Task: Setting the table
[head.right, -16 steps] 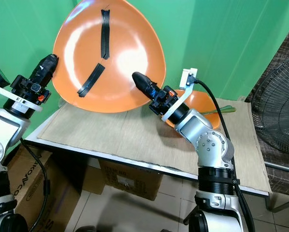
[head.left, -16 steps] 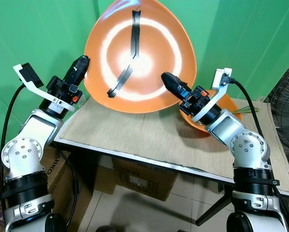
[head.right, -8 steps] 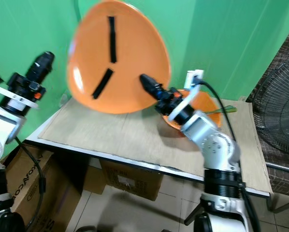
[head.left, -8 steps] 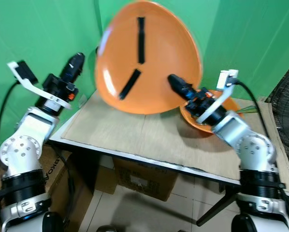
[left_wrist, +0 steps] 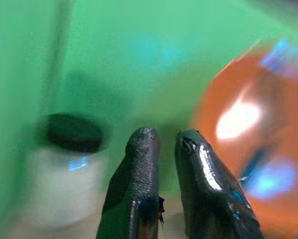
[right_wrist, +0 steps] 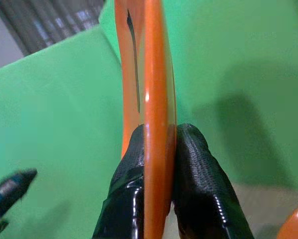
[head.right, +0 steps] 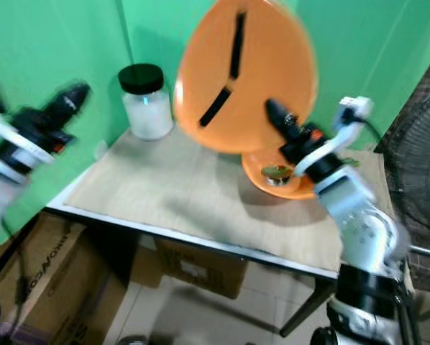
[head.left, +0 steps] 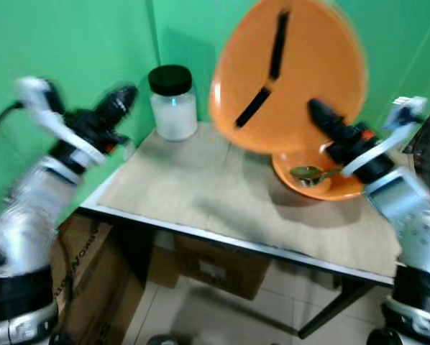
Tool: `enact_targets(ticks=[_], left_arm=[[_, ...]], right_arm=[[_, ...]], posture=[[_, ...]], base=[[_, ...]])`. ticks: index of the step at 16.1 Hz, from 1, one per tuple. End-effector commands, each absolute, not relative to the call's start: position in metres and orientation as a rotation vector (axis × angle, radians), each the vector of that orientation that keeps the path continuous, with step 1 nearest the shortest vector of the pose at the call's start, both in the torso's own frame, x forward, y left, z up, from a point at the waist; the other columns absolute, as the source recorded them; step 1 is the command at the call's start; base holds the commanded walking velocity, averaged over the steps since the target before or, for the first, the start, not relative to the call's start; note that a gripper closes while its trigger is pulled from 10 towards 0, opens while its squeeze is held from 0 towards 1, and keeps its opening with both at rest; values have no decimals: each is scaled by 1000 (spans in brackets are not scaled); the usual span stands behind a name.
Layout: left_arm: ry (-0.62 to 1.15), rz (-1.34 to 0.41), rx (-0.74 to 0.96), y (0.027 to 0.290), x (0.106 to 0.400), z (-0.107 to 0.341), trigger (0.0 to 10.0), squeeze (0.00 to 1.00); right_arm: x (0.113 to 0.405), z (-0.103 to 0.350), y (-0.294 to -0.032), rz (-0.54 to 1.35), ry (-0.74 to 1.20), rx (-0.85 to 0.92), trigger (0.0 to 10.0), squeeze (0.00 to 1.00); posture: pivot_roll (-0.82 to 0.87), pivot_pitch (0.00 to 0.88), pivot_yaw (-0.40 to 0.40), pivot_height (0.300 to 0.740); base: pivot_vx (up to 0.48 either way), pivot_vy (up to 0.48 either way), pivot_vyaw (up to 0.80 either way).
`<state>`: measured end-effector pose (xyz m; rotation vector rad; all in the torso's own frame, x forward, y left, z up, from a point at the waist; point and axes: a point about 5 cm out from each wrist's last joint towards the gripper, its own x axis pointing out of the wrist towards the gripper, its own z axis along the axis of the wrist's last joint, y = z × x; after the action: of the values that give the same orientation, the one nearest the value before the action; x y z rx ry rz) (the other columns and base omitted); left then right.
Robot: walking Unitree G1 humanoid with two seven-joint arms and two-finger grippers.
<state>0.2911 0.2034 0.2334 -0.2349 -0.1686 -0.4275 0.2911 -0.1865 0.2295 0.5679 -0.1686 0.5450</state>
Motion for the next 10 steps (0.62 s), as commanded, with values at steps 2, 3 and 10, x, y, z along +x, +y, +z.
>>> enact_targets(ticks=[2, 3, 10], left_arm=[[-261, -331, -9, 189, 273, 251, 10000, 0], [-256, -301, 73, 186, 266, 250, 10000, 0], [-287, -124, 236, 167, 256, 232, 10000, 0]], right_arm=[[265, 254, -179, 446, -294, 435, 0, 0], [255, 253, -172, 410, -297, 369, 0, 0], [247, 251, -135, 268, -386, -11, 10000, 0]], posture=[[58, 0, 41, 740], [55, 0, 38, 740], [72, 0, 11, 740]], base=[[0, 0, 0], [0, 0, 0], [0, 0, -229]])
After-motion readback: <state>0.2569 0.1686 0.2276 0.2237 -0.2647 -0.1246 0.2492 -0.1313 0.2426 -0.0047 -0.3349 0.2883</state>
